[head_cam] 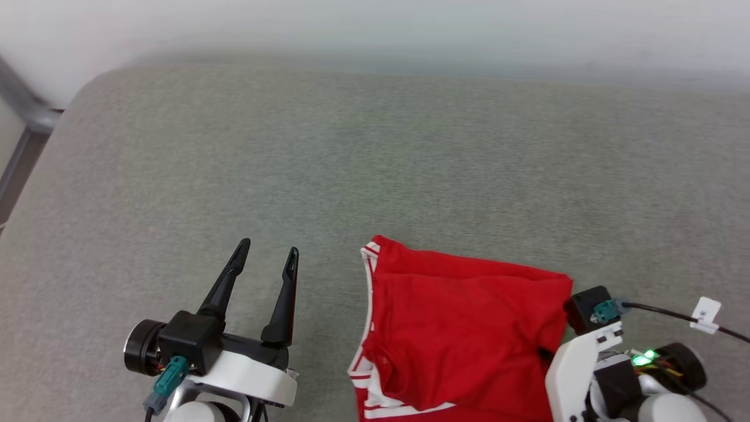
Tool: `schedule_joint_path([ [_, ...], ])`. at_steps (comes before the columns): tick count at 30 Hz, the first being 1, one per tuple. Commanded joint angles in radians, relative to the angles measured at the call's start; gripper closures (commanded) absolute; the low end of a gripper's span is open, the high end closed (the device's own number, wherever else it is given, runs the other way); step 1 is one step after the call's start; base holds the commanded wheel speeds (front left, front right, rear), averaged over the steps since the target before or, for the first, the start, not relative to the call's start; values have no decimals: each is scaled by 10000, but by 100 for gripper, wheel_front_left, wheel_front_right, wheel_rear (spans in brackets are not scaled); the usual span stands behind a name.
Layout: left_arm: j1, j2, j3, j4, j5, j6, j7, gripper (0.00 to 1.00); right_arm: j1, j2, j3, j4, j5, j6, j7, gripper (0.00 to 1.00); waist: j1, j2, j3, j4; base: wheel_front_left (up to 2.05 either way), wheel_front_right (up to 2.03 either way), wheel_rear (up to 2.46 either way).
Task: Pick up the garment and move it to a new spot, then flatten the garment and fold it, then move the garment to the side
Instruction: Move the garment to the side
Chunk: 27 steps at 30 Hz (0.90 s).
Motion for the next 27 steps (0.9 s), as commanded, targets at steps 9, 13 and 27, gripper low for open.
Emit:
schedule_joint_path([
  [9, 48, 225, -508, -160, -57, -19, -25, 0, -896, -2747, 1280, -1079, -12, -21, 332, 100, 1, 0, -9, -1670, 0, 0, 0],
  [13, -208, 357, -1040, -317, 16, -17, -25, 0, -1384, -4182, 1707, -1317, 163, -19, 413, 100, 1, 0, 265, -2368, 0, 0, 0],
  [27, -1872, 1067, -2372, -1279, 235, -17, -23, 0, -3959, -6743, 2006, 906, 253, -21, -1903, 100, 1, 0, 2673, -4283, 0, 0, 0],
])
